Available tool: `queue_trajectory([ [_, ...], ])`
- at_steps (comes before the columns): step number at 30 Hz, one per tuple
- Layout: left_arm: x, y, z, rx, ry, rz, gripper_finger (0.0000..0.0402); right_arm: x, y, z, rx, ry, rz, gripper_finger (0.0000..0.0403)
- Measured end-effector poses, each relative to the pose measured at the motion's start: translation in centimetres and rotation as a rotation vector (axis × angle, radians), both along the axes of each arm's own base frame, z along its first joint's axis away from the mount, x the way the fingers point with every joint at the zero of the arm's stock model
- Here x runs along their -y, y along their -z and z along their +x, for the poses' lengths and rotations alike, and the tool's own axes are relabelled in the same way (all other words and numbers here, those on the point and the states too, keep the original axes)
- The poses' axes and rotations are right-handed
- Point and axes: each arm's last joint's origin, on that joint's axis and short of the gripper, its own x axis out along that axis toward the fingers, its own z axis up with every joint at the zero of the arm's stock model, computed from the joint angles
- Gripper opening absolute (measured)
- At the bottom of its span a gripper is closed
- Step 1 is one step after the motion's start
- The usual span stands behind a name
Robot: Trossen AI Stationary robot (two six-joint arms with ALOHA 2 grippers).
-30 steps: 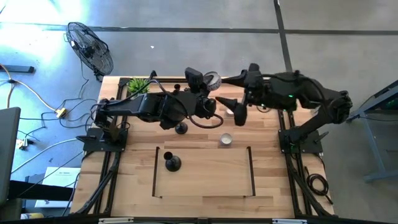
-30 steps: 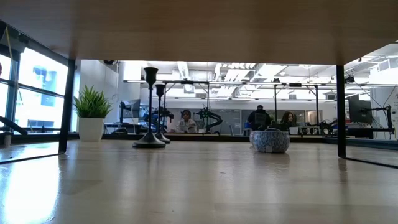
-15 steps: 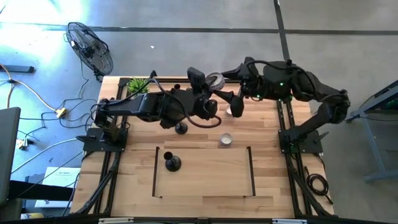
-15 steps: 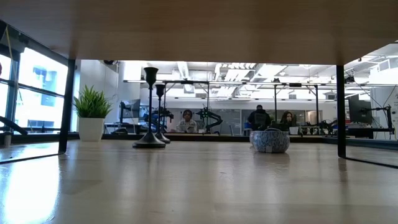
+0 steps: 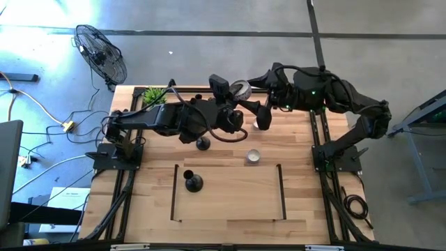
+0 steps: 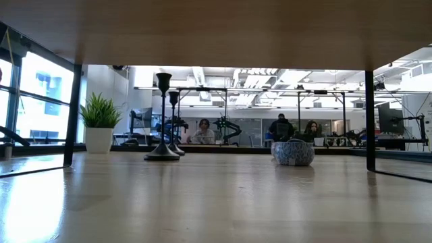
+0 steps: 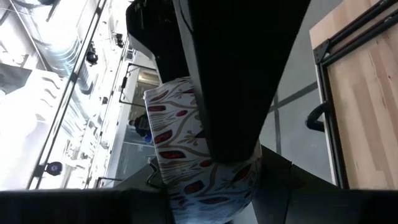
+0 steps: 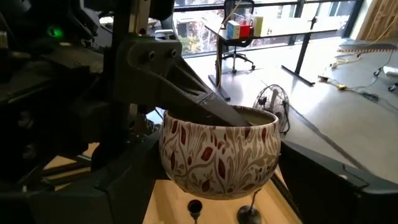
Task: Pick & Place candle stick holders
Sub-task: Put the red scented candle on the shelf
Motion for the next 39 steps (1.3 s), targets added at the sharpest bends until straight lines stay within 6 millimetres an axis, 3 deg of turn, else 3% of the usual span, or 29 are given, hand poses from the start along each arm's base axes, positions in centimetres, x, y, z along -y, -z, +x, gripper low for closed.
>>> queue_trajectory([
  [12, 0.1, -0.1, -0.1, 0.008, 0.003, -0.005, 0.0132, -0.1, -0.4, 0.2, 0.051, -0.094, 0.063, 0.0313],
  [21, 0.0, 0.0, -0.2, -0.004, -0.013, -0.003, 0.0132, 0.5, 0.4, 1.3, 0.02, -0.12, 0.091, 0.0278],
  [32, 0.0, 0.1, -0.1, -0.004, -0.021, -0.005, 0.0132, 0.5, 0.6, 1.5, 0.009, -0.123, 0.092, 0.0278],
  [34, 0.0, 0.1, -0.1, -0.004, -0.027, -0.003, 0.0143, 0.5, 0.6, 1.5, 0.009, -0.122, 0.093, 0.0278],
  [39, 0.0, 0.4, 0.0, -0.026, -0.042, 0.008, 0.0213, 0.4, 0.8, 1.9, 0.002, -0.119, 0.091, 0.0278],
])
